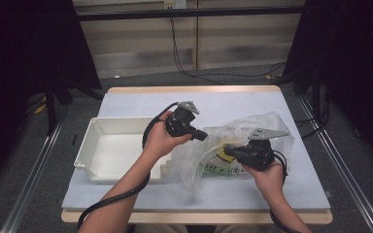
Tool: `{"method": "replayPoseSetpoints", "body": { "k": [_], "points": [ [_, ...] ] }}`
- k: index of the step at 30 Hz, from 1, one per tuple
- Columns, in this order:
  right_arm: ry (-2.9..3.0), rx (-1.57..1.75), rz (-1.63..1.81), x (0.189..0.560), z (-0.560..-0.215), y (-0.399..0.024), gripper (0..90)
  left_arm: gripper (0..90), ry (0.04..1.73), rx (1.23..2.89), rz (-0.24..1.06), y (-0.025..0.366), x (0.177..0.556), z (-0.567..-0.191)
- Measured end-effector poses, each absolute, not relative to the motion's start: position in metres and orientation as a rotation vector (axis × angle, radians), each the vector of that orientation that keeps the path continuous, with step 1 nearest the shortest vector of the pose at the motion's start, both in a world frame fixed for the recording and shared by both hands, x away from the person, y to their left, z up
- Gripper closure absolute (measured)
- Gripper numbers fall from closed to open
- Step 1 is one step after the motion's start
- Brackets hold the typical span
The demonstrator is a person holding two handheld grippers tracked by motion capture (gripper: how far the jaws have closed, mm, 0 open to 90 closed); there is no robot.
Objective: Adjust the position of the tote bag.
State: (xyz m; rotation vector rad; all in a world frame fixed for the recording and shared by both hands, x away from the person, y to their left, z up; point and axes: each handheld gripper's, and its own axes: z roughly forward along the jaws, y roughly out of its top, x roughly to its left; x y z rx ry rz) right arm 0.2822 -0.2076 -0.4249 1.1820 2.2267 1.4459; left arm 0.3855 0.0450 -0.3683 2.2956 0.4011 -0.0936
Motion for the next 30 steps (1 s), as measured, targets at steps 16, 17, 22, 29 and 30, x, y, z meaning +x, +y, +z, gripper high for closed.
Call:
{"method": "replayPoseSetpoints", "body": {
  "k": [16, 17, 22, 29, 30],
  "points": [
    [2.237, 1.183, 1.467, 0.279, -0.426, -0.208, 90.0, 20.2, 0.340, 2.256, -0.067, 0.031, 0.368, -0.360],
    [2.234, 1.179, 1.469, 0.280, -0.425, -0.207, 90.0, 16.8, 0.323, 2.267, -0.050, 0.029, 0.366, -0.361],
    [2.228, 1.180, 1.476, 0.281, -0.426, -0.205, 90.0, 9.3, 0.289, 2.330, 0.005, 0.022, 0.363, -0.365],
    [2.231, 1.163, 1.492, 0.281, -0.423, -0.203, 90.0, 42.4, 0.277, 2.335, 0.029, 0.022, 0.367, -0.368],
    [2.238, 1.158, 1.481, 0.281, -0.424, -0.203, 90.0, 54.4, 0.296, 2.326, 0.016, 0.023, 0.369, -0.367]
  ]
}}
